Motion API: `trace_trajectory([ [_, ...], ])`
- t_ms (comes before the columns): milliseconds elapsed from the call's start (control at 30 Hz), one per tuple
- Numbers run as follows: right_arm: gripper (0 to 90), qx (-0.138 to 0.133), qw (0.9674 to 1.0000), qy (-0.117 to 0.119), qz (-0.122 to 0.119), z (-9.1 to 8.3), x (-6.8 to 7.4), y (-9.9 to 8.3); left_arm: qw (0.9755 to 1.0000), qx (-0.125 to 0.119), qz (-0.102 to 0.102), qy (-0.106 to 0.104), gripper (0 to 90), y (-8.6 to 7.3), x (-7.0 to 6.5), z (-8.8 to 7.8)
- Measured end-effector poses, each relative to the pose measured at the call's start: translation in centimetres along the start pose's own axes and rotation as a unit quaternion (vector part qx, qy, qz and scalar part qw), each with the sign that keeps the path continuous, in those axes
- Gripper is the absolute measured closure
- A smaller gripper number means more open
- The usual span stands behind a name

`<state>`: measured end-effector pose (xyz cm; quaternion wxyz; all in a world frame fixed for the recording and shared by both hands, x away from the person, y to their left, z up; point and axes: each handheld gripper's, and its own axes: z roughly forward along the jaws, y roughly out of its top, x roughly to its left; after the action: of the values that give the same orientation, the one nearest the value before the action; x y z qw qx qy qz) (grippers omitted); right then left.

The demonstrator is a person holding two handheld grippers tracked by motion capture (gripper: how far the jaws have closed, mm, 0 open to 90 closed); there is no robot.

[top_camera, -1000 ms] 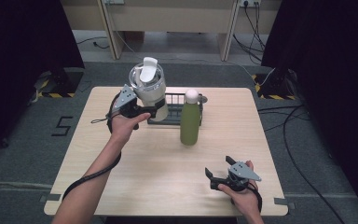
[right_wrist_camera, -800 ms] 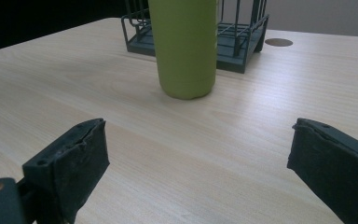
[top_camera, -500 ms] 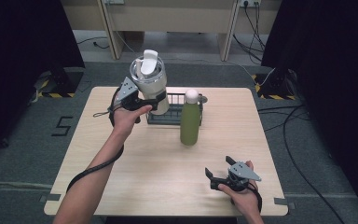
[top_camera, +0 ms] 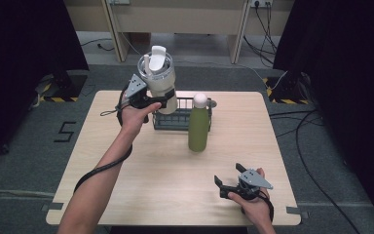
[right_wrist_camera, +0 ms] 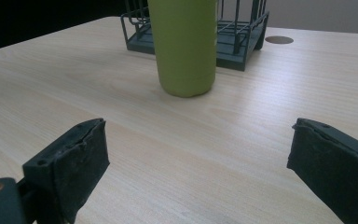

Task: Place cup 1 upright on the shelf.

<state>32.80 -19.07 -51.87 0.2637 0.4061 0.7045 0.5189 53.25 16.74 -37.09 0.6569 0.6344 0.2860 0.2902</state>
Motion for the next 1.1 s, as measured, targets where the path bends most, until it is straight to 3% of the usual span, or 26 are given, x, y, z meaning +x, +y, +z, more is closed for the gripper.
trace_trajectory([
  [367, 4.8, 0.000, 1.0000, -0.001, 0.001, -0.1, -0.1, 0.0, 0.9998, 0.012, -0.010, 0.014, 9.3, -0.5, 0.9, 1.2],
  [500, 4.8, 0.000, 1.0000, 0.000, 0.001, -0.1, -0.1, 0.0, 0.9996, 0.018, -0.002, 0.024, 9.3, -0.6, 1.1, 1.7],
  [1000, 4.9, -0.001, 1.0000, 0.003, 0.002, -0.1, 0.0, 0.0, 0.9982, 0.033, -0.012, 0.049, 9.3, -1.5, 2.0, 3.5],
  [1100, 4.9, -0.001, 1.0000, 0.004, 0.003, -0.1, 0.1, 0.0, 0.9979, 0.037, -0.006, 0.052, 9.3, -1.7, 2.1, 3.8],
])
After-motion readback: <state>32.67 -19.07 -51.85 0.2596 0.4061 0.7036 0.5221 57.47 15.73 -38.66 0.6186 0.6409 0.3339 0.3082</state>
